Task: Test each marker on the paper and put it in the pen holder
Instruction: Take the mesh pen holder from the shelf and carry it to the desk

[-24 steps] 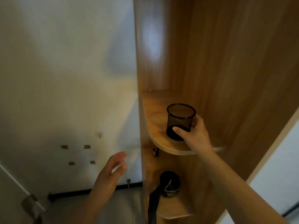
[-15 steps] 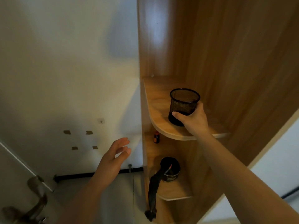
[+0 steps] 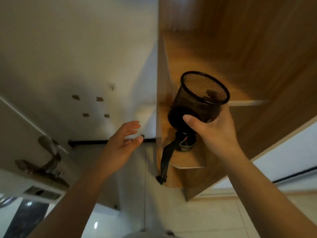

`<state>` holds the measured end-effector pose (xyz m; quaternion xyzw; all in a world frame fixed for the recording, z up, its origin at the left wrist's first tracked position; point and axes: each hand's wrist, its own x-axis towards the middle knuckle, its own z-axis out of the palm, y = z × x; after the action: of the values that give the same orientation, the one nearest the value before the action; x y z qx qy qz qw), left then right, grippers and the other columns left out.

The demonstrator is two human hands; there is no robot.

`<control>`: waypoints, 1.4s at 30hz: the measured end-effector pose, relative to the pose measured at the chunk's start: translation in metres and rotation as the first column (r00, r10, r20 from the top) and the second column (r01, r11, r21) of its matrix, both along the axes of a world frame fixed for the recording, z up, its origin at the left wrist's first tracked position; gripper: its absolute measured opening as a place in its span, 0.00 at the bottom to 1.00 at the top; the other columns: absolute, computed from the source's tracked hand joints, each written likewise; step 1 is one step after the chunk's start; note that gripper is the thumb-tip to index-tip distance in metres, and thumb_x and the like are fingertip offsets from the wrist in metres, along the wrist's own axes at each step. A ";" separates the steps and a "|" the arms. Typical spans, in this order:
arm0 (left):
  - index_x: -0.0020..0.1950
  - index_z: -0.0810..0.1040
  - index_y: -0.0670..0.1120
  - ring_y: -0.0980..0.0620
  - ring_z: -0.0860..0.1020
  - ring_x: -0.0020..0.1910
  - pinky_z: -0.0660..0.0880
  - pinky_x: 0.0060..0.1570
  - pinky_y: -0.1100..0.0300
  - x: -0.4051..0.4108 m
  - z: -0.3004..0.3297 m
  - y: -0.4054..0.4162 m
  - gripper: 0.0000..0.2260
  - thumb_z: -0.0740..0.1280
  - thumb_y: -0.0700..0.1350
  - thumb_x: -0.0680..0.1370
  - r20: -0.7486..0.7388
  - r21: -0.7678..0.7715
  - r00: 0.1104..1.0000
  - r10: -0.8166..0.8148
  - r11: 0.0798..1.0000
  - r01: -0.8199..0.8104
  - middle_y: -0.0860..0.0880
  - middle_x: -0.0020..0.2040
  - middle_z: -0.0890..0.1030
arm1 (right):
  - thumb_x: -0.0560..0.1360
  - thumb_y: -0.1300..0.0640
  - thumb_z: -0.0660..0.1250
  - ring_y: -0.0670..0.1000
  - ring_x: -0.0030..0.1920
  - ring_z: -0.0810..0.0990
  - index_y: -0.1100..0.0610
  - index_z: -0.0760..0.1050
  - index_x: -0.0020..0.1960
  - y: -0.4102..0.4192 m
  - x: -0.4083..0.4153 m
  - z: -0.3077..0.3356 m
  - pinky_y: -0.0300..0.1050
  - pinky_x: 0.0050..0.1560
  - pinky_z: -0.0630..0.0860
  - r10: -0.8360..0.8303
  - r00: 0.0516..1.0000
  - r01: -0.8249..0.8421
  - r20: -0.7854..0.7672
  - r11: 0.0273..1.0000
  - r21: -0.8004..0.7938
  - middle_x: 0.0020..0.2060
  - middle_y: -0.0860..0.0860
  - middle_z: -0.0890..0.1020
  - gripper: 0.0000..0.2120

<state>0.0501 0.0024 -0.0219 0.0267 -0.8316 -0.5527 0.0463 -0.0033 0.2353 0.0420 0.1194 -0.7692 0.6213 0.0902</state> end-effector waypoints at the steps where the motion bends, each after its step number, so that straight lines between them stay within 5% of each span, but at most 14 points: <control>1: 0.59 0.68 0.62 0.67 0.72 0.58 0.69 0.52 0.70 0.007 -0.006 -0.001 0.16 0.64 0.46 0.76 0.015 0.018 1.000 0.007 1.000 -0.007 0.62 0.59 0.74 | 0.59 0.45 0.76 0.33 0.54 0.75 0.46 0.65 0.63 0.000 0.008 -0.013 0.23 0.47 0.71 0.026 0.999 -0.027 0.031 1.000 0.011 0.53 0.38 0.76 0.36; 5: 0.56 0.69 0.61 0.66 0.74 0.55 0.70 0.50 0.71 0.041 -0.038 0.000 0.18 0.65 0.39 0.76 0.067 0.089 0.993 0.101 0.990 -0.107 0.61 0.56 0.75 | 0.60 0.50 0.77 0.34 0.54 0.74 0.46 0.65 0.62 0.000 0.024 -0.070 0.26 0.48 0.71 0.106 0.977 -0.119 0.187 0.991 0.059 0.54 0.37 0.75 0.35; 9: 0.56 0.70 0.58 0.56 0.75 0.56 0.72 0.50 0.67 0.091 -0.072 0.005 0.17 0.66 0.38 0.75 0.178 0.104 0.953 0.246 0.958 -0.267 0.57 0.55 0.76 | 0.60 0.52 0.77 0.44 0.55 0.76 0.41 0.66 0.57 -0.003 0.037 -0.127 0.42 0.56 0.73 0.196 0.909 -0.256 0.369 0.959 0.122 0.52 0.40 0.76 0.30; 13: 0.57 0.70 0.61 0.65 0.75 0.53 0.72 0.46 0.73 0.158 -0.100 0.021 0.15 0.67 0.45 0.75 0.276 0.068 0.843 0.462 0.866 -0.496 0.62 0.55 0.77 | 0.62 0.60 0.77 0.48 0.58 0.74 0.57 0.64 0.66 -0.014 0.061 -0.176 0.25 0.48 0.72 0.347 0.796 -0.465 0.496 0.875 0.135 0.58 0.49 0.74 0.37; 18: 0.59 0.70 0.59 0.65 0.75 0.53 0.70 0.49 0.69 0.275 -0.136 0.070 0.15 0.66 0.47 0.75 0.443 0.086 0.564 0.697 0.593 -0.801 0.62 0.54 0.77 | 0.59 0.53 0.78 0.51 0.60 0.74 0.58 0.64 0.65 -0.022 0.107 -0.216 0.50 0.60 0.74 0.565 0.546 -0.808 0.618 0.550 0.211 0.60 0.52 0.75 0.39; 23: 0.60 0.70 0.59 0.67 0.75 0.53 0.68 0.46 0.70 0.402 -0.156 0.135 0.15 0.66 0.48 0.75 0.546 0.031 0.200 0.814 0.220 -0.975 0.60 0.54 0.77 | 0.54 0.44 0.76 0.39 0.50 0.75 0.46 0.64 0.56 -0.050 0.171 -0.237 0.29 0.43 0.71 0.650 0.310 -0.950 0.694 0.186 0.249 0.50 0.37 0.74 0.34; 26: 0.60 0.70 0.58 0.66 0.75 0.52 0.67 0.45 0.71 0.471 -0.164 0.179 0.14 0.65 0.47 0.76 0.571 0.016 -0.018 0.821 -0.033 -0.999 0.60 0.53 0.77 | 0.58 0.50 0.78 0.38 0.49 0.75 0.43 0.65 0.53 -0.074 0.221 -0.249 0.30 0.42 0.71 0.690 0.160 -0.967 0.706 -0.036 0.254 0.49 0.38 0.75 0.30; 30: 0.59 0.69 0.60 0.65 0.75 0.51 0.67 0.46 0.70 0.558 -0.174 0.250 0.13 0.65 0.49 0.76 0.584 -0.010 -0.304 0.753 -0.368 -0.930 0.63 0.52 0.76 | 0.57 0.48 0.77 0.38 0.49 0.75 0.44 0.64 0.54 -0.096 0.312 -0.260 0.36 0.44 0.72 0.692 -0.013 -0.896 0.721 -0.328 0.298 0.48 0.38 0.76 0.31; 34: 0.60 0.69 0.56 0.53 0.76 0.53 0.72 0.53 0.56 0.635 -0.182 0.332 0.13 0.64 0.48 0.76 0.635 0.006 -0.499 0.590 -0.650 -0.760 0.55 0.55 0.77 | 0.60 0.51 0.78 0.41 0.46 0.76 0.48 0.65 0.54 -0.105 0.425 -0.264 0.34 0.41 0.69 0.681 -0.144 -0.778 0.718 -0.526 0.344 0.46 0.40 0.77 0.29; 42: 0.65 0.68 0.51 0.52 0.75 0.54 0.72 0.48 0.59 0.796 -0.168 0.419 0.16 0.63 0.47 0.77 0.631 0.017 -0.675 0.383 -0.876 -0.481 0.50 0.58 0.76 | 0.62 0.54 0.78 0.46 0.47 0.77 0.51 0.66 0.58 -0.101 0.669 -0.254 0.38 0.45 0.70 0.631 -0.362 -0.639 0.686 -0.704 0.310 0.46 0.42 0.77 0.30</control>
<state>0.8457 0.4217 -0.1895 0.8215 0.0043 -0.3582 0.4436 0.6658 0.1346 -0.2120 0.7150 -0.4547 -0.0038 -0.5310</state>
